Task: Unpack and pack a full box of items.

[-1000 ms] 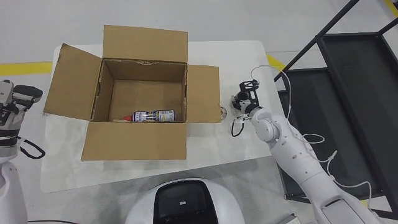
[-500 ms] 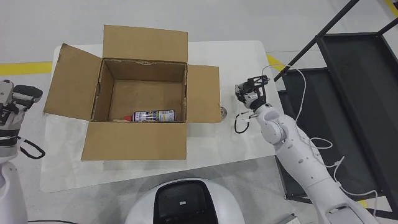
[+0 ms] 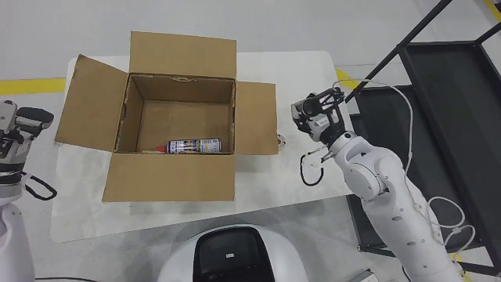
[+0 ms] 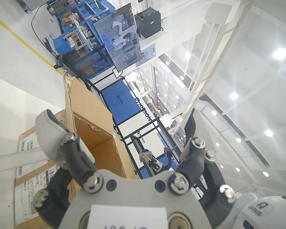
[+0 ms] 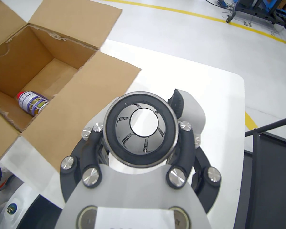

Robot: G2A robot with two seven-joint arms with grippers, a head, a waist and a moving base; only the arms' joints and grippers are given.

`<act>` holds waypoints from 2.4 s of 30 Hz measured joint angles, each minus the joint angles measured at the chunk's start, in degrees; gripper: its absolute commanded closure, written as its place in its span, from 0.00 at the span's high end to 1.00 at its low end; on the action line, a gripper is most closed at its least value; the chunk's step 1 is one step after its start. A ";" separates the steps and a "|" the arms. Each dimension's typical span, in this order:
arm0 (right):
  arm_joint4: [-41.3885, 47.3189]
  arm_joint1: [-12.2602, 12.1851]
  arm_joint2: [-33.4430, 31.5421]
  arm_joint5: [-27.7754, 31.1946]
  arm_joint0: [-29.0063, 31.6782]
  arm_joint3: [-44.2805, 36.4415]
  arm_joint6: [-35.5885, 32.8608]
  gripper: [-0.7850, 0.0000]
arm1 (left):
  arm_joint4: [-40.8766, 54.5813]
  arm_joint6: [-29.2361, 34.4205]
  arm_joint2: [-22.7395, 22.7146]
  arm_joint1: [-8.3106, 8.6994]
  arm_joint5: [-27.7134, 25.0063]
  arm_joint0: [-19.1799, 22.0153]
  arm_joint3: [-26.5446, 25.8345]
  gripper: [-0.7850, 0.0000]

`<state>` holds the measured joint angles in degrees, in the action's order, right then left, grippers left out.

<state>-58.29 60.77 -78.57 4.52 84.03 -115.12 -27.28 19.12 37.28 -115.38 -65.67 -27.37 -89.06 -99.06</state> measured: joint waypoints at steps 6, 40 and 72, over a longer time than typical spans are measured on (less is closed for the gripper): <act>-0.74 1.20 7.18 -3.20 -6.74 2.20 -4.69 0.00 | 0.00 0.00 0.00 0.00 0.00 0.00 0.00 1.00; 2.79 4.63 19.21 -1.50 -26.86 9.31 -12.50 0.00 | 0.00 0.00 0.00 0.00 0.00 0.00 0.00 1.00; 15.03 30.32 57.98 4.05 -66.43 58.84 -14.52 0.00 | 0.00 0.00 0.00 0.00 0.00 0.00 0.00 1.00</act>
<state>-43.26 91.10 -20.59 8.57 17.60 -56.28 -41.81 19.12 37.28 -115.38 -65.67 -27.37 -89.06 -99.06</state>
